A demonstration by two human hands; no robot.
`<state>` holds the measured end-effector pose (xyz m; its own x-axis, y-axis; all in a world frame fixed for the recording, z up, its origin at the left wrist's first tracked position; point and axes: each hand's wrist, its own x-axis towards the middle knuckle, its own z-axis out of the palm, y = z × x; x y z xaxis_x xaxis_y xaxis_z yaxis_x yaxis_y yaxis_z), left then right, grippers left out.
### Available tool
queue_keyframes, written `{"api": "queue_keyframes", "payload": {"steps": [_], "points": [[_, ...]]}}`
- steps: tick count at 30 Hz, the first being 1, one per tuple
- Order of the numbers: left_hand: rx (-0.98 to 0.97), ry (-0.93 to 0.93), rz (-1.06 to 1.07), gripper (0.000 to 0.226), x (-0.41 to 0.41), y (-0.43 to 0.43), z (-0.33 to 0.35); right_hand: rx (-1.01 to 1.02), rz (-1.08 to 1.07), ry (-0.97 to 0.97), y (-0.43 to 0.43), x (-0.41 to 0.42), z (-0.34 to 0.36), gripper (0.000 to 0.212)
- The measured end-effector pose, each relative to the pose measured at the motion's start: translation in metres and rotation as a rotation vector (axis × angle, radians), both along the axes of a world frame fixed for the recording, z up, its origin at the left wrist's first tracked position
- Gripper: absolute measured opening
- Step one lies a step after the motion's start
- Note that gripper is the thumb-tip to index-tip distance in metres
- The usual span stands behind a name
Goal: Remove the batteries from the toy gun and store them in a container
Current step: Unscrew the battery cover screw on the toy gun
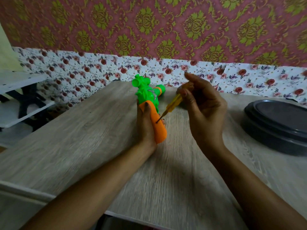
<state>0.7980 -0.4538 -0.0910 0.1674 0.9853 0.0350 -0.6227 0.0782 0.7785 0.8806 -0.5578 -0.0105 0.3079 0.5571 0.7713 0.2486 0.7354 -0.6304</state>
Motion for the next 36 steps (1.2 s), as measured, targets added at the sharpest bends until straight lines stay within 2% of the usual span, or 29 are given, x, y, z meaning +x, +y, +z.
{"api": "queue_keyframes", "payload": {"steps": [3, 7, 12, 14, 16, 21, 26, 27, 30, 32, 34, 36], "points": [[0.01, -0.019, 0.028, 0.051, 0.002, -0.002, 0.0003, -0.017, 0.034, 0.037, -0.0011, 0.002, -0.0004, 0.024], [0.031, -0.012, 0.032, 0.044, 0.0022, -0.0044, 0.0035, -0.015, 0.05, 0.089, -0.0013, 0.0003, 0.0022, 0.019], [-0.061, -0.043, 0.006, 0.05, 0.0002, -0.0047, 0.0045, -0.034, 0.069, 0.104, -0.0018, 0.0048, -0.0032, 0.023], [-0.079, -0.062, 0.013, 0.05, -0.0013, -0.004, 0.0044, -0.042, 0.124, 0.166, -0.0019, 0.0065, -0.004, 0.021], [-0.082, -0.045, 0.021, 0.053, -0.002, -0.0032, 0.0039, -0.028, 0.098, 0.145, -0.0014, 0.0053, -0.0032, 0.016], [-0.037, 0.019, 0.002, 0.086, -0.0004, -0.0046, 0.0048, 0.011, 0.025, 0.071, -0.0015, 0.0008, -0.0025, 0.024], [-0.07, -0.027, 0.008, 0.061, -0.002, -0.0054, 0.0035, -0.031, 0.102, 0.086, -0.003, 0.004, -0.0053, 0.023], [-0.066, -0.026, 0.014, 0.062, -0.0021, -0.0056, 0.004, -0.037, 0.092, 0.074, -0.0033, 0.0034, -0.0042, 0.02], [-0.017, 0.008, -0.009, 0.088, -0.0016, -0.0054, 0.0061, -0.01, 0.024, 0.028, -0.0031, -0.0003, -0.0019, 0.017], [-0.006, 0.024, -0.006, 0.095, -0.0013, -0.0058, 0.0067, 0.026, 0.032, 0.023, -0.0029, -0.0014, -0.0029, 0.021], [-0.008, 0.051, -0.004, 0.089, -0.0021, -0.0063, 0.0049, 0.026, 0.031, -0.006, -0.0036, -0.0021, -0.0046, 0.029], [0.003, 0.04, 0.019, 0.068, -0.0024, -0.0074, 0.0039, -0.001, 0.058, 0.007, -0.0036, -0.0021, -0.0058, 0.027]]}}
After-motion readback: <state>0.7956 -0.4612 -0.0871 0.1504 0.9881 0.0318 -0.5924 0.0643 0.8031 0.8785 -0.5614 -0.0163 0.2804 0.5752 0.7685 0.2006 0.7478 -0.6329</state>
